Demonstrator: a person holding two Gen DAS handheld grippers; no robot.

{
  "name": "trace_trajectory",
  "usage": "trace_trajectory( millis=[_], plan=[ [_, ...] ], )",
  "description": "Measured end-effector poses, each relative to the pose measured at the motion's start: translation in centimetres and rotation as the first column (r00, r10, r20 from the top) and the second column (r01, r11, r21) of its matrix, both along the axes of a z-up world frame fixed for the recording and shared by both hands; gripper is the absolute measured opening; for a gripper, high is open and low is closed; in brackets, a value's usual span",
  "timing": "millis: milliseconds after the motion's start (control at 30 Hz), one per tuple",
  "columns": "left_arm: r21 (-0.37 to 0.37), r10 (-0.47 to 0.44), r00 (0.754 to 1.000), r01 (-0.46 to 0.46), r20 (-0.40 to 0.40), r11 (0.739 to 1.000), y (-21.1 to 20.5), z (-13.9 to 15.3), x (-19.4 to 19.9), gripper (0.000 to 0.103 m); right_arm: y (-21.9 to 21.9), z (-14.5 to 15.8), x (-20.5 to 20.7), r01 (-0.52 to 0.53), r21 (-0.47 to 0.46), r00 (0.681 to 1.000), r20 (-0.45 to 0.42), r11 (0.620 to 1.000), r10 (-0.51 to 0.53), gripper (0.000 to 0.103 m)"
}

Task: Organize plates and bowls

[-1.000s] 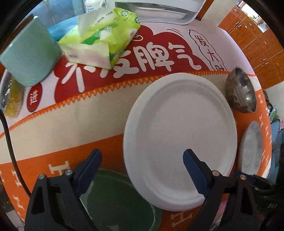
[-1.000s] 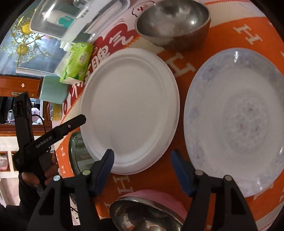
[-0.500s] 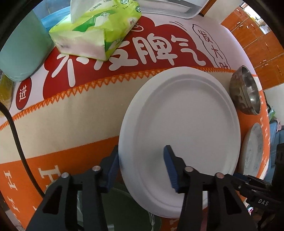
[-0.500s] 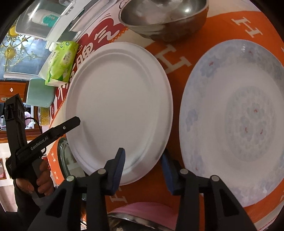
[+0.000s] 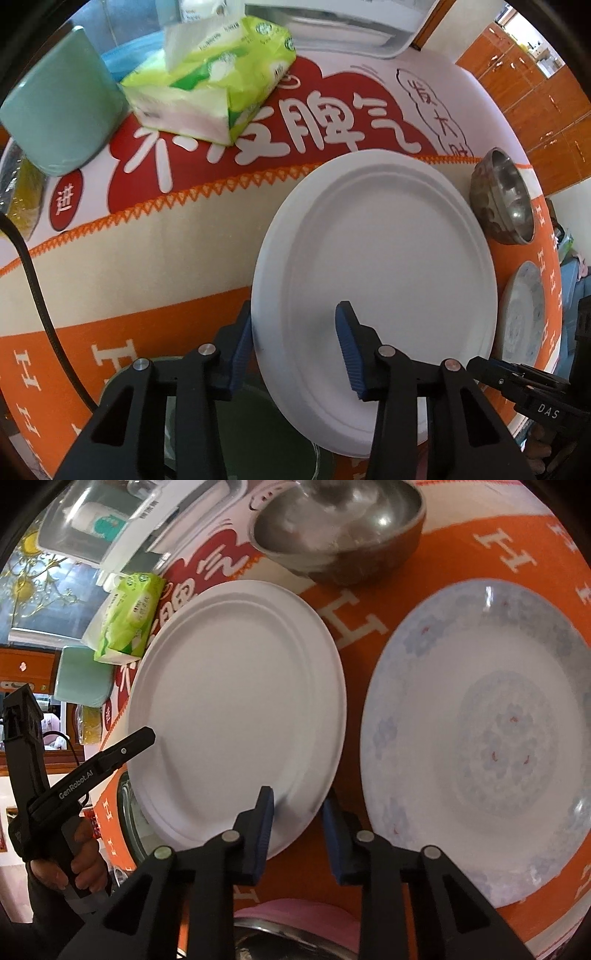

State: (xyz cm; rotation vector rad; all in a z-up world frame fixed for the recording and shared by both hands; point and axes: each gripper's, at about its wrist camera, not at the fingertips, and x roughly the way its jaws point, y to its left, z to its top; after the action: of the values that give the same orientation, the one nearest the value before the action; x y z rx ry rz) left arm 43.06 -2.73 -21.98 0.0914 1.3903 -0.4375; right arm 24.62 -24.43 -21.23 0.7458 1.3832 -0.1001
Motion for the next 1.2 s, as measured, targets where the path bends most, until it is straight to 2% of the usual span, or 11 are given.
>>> trace_trajectory(
  millis=[267, 667, 1200],
  plan=[
    [-0.026, 0.022, 0.999, -0.021, 0.038, 0.999, 1.8, 2.8, -1.2, 0.042, 0.3, 1.8, -0.2, -0.024, -0.016, 0.999, 0.045, 1.000, 0.025, 0.026],
    [-0.053, 0.027, 0.991, -0.020, 0.134, 0.998, 2.5, 7.9, -4.4, 0.042, 0.7, 6.2, -2.0, -0.038, -0.057, 0.989, 0.140, 0.998, 0.046, 0.026],
    [-0.086, 0.072, 0.968, -0.053, 0.239, 0.995, 4.9, 15.4, -13.5, 0.042, 1.5, 13.4, -7.8, -0.037, -0.097, 0.953, 0.298, 0.995, 0.064, 0.026]
  ],
)
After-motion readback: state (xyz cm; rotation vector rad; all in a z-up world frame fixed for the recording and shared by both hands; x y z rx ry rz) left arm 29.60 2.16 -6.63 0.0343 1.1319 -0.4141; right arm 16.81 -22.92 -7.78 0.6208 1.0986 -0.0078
